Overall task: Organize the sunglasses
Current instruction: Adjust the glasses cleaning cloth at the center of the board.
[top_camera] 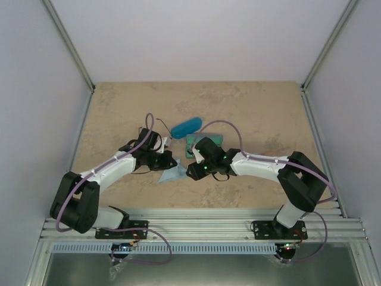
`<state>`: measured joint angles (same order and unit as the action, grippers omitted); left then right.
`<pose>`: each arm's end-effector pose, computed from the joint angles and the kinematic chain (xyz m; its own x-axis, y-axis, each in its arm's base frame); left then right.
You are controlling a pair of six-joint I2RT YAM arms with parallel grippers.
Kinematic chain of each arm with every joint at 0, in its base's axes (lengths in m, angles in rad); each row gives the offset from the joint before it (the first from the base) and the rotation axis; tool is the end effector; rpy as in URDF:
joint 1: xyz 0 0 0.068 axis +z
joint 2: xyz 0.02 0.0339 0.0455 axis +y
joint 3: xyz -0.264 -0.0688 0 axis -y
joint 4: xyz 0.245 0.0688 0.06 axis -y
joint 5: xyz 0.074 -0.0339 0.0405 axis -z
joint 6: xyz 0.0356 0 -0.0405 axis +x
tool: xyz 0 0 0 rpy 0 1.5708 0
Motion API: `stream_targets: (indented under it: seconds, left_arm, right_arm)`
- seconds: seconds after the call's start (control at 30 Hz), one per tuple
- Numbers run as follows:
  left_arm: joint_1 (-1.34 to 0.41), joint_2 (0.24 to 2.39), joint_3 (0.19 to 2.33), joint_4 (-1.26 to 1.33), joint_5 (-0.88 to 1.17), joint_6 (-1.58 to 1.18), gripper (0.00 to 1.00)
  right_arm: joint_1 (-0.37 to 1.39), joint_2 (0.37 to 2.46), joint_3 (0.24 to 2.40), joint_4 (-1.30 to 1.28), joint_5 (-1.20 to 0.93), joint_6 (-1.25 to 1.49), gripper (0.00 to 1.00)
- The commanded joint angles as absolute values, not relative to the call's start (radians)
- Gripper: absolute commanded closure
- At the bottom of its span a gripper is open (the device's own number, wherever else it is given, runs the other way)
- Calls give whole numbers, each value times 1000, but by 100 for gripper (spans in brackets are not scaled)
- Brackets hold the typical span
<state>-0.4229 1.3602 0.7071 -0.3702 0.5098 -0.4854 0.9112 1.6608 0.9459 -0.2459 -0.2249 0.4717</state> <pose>0.2213 -0.1187 0.1807 -0.9639 -0.0128 -0.2660 0.1585 0.7753 -0.6114 0.1962 0.2659 0.1720 -0.8330 -0.3514 -0.4272 -0.5277 0.7365 0.4231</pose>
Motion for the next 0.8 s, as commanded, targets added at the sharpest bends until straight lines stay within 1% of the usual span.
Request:
stream_targets:
  seconds: [0.0,0.2,0.37,0.6,0.7,0.77]
  left_arm:
    - [-425,1339,729,-422,518,-441,100]
    - [-425,1334,727,-422,531,-445,100]
    - [-425,1330,734,-426,527,-452,100]
    - [-425,1331,742,-426,538,-457,100]
    - [-425,1332,746,-431,540,-457,100]
    - [-425,1333,748,-434,540,-456,100]
  right_arm:
    - [913,1705,999,-199,-203,435,60]
    - [913,1786,1042,-173,-187,399,55]
    - [913,1825,1036,-132,-215,367,54]
    - [913,1871,1062,-93,-247,334,54]
    - [914,1908,1092,-82,-254,334,55]
    - [913,1920,1098,-65,-261,338,58]
